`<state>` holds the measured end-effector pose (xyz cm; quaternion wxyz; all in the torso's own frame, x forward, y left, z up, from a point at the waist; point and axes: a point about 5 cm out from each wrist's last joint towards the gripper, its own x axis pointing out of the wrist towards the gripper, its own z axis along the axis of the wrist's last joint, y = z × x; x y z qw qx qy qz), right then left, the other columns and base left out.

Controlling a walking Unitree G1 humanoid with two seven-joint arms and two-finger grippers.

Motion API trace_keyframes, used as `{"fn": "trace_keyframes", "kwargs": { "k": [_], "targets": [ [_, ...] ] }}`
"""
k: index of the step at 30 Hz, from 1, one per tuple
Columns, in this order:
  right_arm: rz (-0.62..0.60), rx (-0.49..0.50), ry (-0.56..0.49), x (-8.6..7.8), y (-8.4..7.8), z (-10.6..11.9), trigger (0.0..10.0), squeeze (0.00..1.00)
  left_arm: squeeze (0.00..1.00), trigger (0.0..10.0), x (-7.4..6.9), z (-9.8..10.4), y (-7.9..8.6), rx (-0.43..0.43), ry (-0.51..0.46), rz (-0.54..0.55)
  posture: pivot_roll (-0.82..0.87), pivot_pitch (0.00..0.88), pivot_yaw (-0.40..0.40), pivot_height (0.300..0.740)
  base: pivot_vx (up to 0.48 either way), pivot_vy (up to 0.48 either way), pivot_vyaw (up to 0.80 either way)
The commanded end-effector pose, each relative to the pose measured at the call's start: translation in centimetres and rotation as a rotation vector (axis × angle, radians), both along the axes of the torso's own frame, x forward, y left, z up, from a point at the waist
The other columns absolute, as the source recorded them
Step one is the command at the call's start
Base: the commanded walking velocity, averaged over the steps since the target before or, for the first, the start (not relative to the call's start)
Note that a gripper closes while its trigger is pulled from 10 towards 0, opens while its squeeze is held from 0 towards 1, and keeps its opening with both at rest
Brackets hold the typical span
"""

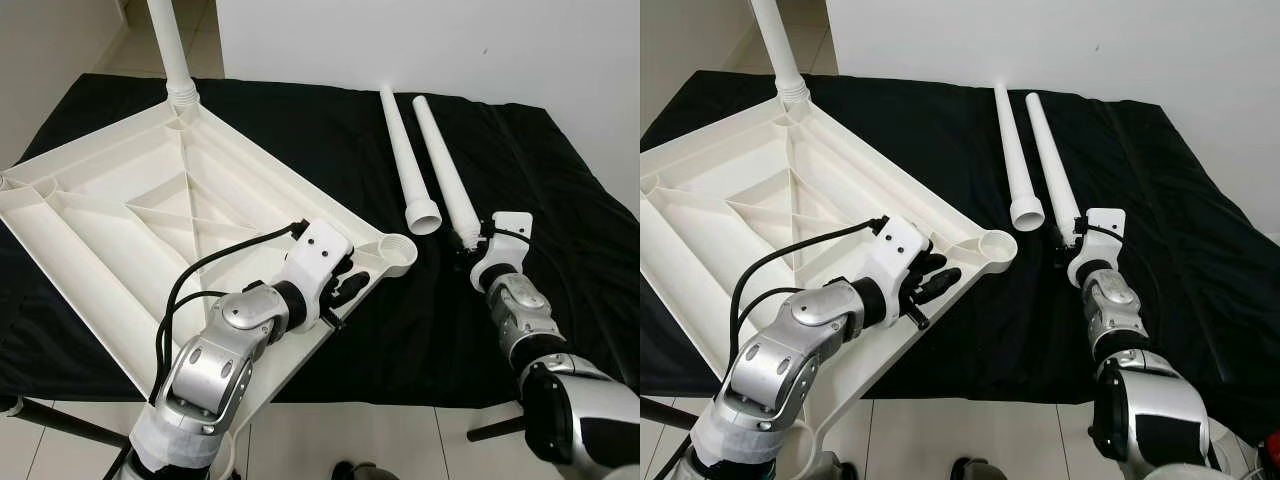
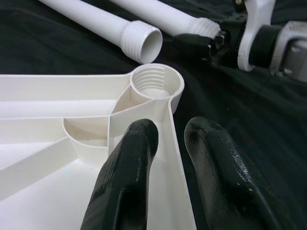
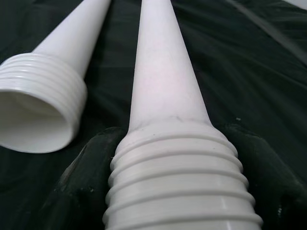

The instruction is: Building children table

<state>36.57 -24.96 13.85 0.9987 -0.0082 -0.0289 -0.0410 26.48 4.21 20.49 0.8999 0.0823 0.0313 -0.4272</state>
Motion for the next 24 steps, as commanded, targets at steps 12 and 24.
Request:
{"fn": "trace_keyframes", "kwargs": {
  "k": [12, 24],
  "targets": [
    [-0.065, 0.040, -0.201, -2.5, 0.5, -0.5, 10.0, 0.00, 0.00, 10.0, 1.9, -0.4, -0.3, -0.084, -0.010, 0.045, -0.04, 0.000, -0.074, 0.740, 0.000, 0.000, 0.00],
    [0.063, 0.109, -0.289, -3.7, 3.6, -0.5, 10.0, 0.00, 1.00, 10.0, 2.2, -0.5, -0.7, -0.203, 0.093, 0.004, -0.04, 0.000, -0.065, 0.740, 0.000, 0.000, 0.00]
  ]
}}
